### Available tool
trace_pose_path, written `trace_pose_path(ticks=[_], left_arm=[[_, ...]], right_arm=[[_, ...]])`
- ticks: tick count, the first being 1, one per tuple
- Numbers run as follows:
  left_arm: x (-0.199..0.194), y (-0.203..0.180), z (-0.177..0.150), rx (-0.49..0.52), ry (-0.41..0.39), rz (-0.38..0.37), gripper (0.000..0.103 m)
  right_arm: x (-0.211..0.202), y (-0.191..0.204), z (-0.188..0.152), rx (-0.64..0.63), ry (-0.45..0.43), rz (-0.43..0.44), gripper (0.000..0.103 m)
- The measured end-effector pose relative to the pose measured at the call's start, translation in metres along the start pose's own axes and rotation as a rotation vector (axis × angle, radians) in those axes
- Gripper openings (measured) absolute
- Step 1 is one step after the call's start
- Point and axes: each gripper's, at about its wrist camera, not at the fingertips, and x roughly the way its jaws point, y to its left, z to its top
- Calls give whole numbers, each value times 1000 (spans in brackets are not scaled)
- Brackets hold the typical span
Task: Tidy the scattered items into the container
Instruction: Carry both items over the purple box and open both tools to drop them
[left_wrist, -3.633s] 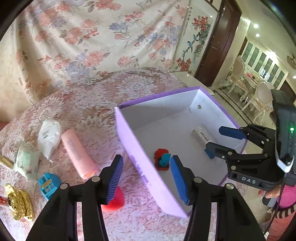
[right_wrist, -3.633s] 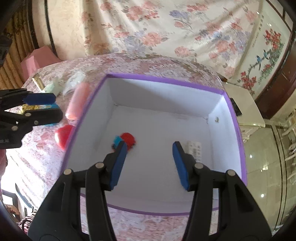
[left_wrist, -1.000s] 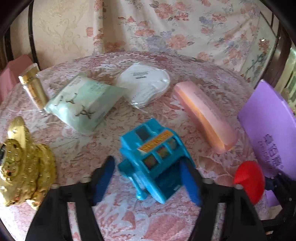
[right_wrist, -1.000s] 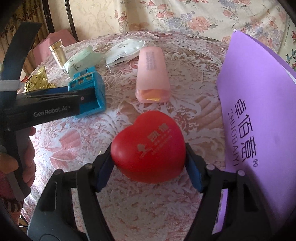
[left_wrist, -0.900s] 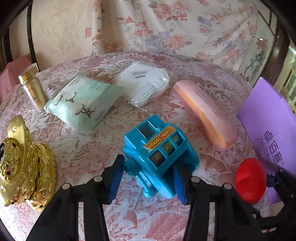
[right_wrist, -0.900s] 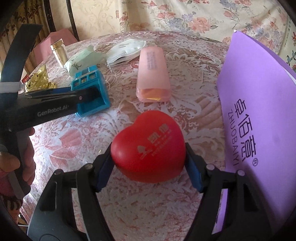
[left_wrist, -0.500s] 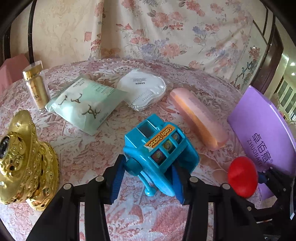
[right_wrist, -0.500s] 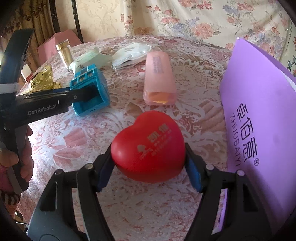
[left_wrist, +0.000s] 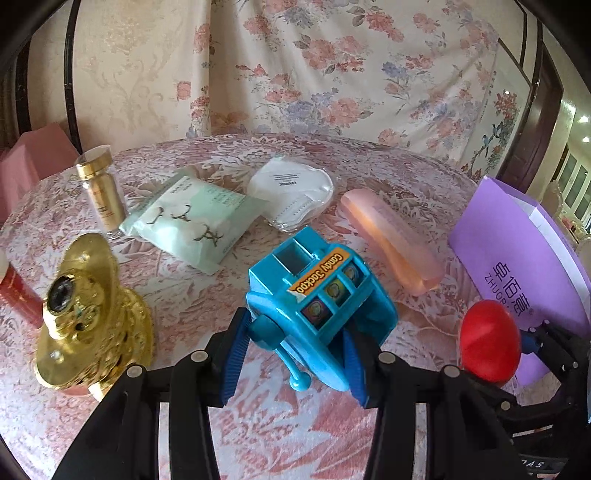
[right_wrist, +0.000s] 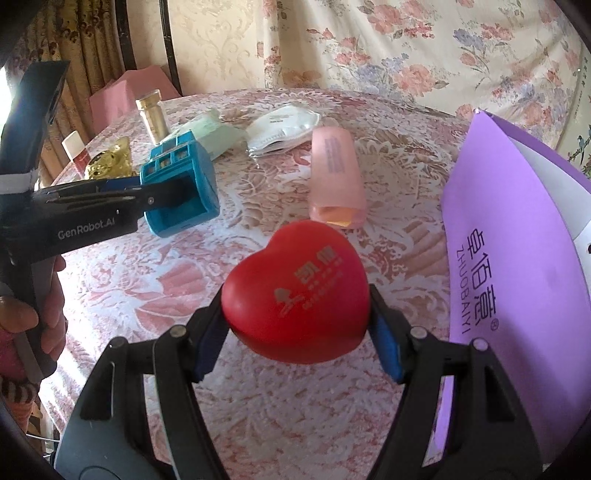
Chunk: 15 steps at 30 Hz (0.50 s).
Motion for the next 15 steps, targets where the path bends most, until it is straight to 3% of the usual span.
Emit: trace_pose_path(ticks=[9,15], left_arm=[[-40,-6,-3,38,-39,46,47],[-76,-39,11,81,-106,30,47]], right_arm=[[-42,5,4,-19,-72,13,71],[-85,-2,8,-34,-148,8,71]])
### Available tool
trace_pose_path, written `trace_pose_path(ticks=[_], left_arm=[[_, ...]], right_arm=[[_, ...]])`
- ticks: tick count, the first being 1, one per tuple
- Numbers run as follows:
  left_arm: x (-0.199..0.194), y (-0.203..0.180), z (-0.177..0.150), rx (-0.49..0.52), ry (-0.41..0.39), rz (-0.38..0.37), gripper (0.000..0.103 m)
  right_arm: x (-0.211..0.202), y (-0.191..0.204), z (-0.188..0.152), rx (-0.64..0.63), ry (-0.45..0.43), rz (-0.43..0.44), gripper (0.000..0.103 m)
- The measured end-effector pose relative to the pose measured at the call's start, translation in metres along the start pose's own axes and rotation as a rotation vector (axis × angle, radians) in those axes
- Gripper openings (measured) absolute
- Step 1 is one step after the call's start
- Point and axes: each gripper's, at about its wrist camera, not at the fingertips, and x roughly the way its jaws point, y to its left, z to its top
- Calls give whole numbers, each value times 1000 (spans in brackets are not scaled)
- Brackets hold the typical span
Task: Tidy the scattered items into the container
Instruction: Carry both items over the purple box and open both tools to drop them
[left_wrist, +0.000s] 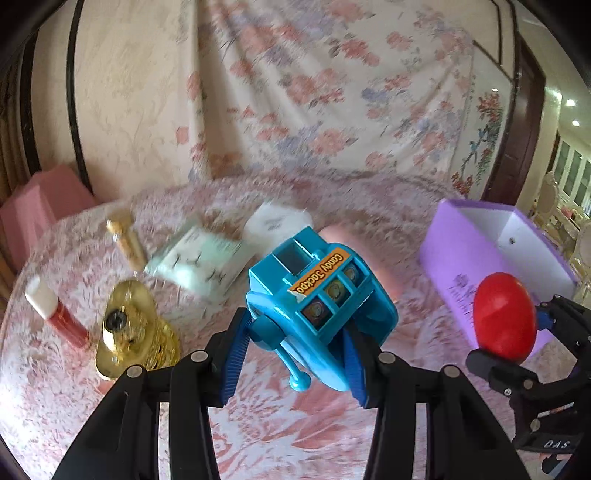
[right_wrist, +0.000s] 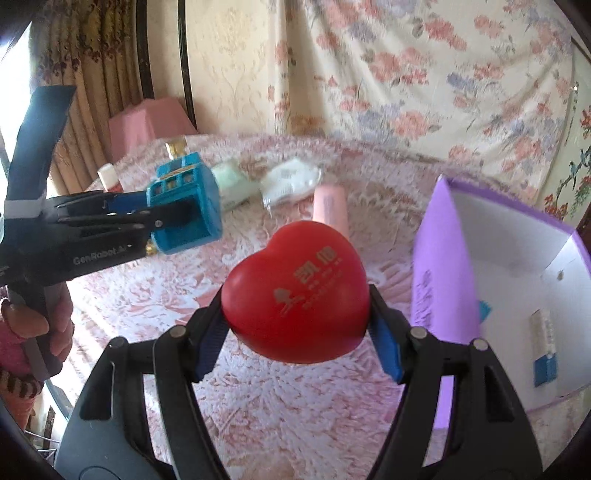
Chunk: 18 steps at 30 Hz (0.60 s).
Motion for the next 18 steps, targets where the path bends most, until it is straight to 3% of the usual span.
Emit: trace_pose_path(ticks=[9,18], left_arm=[[-30,-82,45,126,-90,-69,47],[-19,-180,80,214,-75,-188,47]], right_arm=[[-71,-53,11,29,-133,-92,71],[-103,-144,-3,119,-110,-223,71]])
